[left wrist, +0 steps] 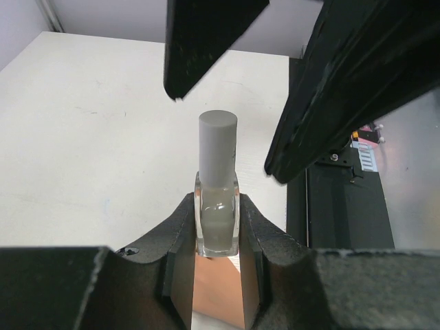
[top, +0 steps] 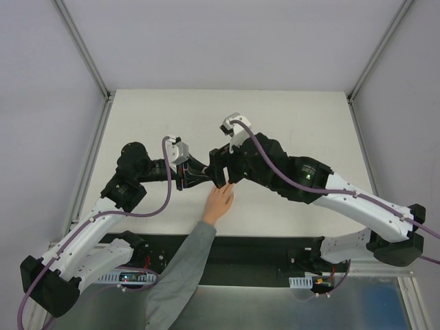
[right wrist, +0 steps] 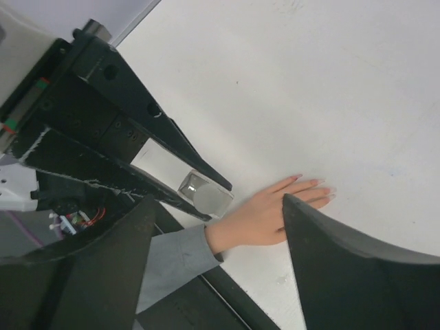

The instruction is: Paint the nails

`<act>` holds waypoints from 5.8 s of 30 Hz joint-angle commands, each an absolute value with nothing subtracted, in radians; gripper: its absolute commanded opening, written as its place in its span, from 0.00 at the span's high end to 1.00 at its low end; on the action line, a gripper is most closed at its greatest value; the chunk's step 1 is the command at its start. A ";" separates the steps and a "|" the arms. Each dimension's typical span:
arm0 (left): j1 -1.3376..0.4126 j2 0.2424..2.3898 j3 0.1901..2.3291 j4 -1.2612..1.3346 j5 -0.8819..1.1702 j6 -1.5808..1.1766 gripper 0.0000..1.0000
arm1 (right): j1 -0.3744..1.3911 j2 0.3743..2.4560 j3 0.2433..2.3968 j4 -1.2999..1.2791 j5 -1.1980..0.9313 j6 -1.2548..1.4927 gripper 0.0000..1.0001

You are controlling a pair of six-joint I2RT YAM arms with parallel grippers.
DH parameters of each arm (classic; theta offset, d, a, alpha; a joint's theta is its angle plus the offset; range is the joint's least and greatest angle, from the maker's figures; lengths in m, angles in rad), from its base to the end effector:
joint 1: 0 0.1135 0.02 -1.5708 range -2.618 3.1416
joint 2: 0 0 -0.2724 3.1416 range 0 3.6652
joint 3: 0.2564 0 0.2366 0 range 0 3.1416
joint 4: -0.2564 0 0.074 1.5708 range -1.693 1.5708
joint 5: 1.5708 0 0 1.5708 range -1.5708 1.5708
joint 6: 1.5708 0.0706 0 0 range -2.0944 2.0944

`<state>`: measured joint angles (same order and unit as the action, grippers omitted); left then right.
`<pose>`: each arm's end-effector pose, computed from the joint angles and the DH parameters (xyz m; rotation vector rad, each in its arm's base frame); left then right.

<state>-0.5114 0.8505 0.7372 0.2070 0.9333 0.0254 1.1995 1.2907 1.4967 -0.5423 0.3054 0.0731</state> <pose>0.1379 -0.1425 0.3628 1.1280 1.1545 -1.0638 0.1250 0.2624 0.4342 -0.8482 1.7363 0.5724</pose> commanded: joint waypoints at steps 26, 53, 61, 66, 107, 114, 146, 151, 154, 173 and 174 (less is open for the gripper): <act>-0.529 0.905 0.805 0.314 1.186 -0.072 1.00 | 0.951 1.394 1.758 -0.858 -0.522 -0.635 0.43; -0.531 0.896 0.804 0.302 1.114 -0.061 1.00 | 0.946 1.486 1.798 -0.876 -0.577 -0.620 0.87; -0.531 0.828 0.773 0.268 0.683 -0.023 1.00 | 1.051 1.519 1.649 -0.671 -0.114 -0.239 1.00; -0.529 0.801 0.750 0.293 0.618 -0.009 1.00 | 1.207 1.462 1.493 -0.593 0.577 0.452 0.99; -0.529 0.914 0.801 0.446 1.189 -0.215 1.00 | 0.828 1.299 1.557 -0.485 -0.870 -0.374 0.44; -0.529 0.919 0.793 0.491 1.200 -0.252 1.00 | 0.828 1.266 1.480 -0.396 -0.821 -0.348 0.53; -0.519 0.971 0.845 0.382 1.196 -0.233 1.00 | 0.956 1.429 1.727 -0.787 -0.612 -0.544 1.00; -0.517 0.976 0.848 0.388 1.233 -0.236 1.00 | 0.937 1.453 1.738 -0.859 -0.661 -0.589 0.99; -0.512 0.974 0.844 0.399 1.212 -0.241 1.00 | 0.940 1.444 1.688 -0.799 -0.640 -0.514 0.99; -0.448 0.891 0.787 0.356 0.898 -0.146 1.00 | 1.166 1.377 1.445 -0.528 0.416 0.412 1.00; -0.448 0.887 0.791 0.339 0.872 -0.134 1.00 | 1.249 1.387 1.463 -0.547 0.504 0.438 1.00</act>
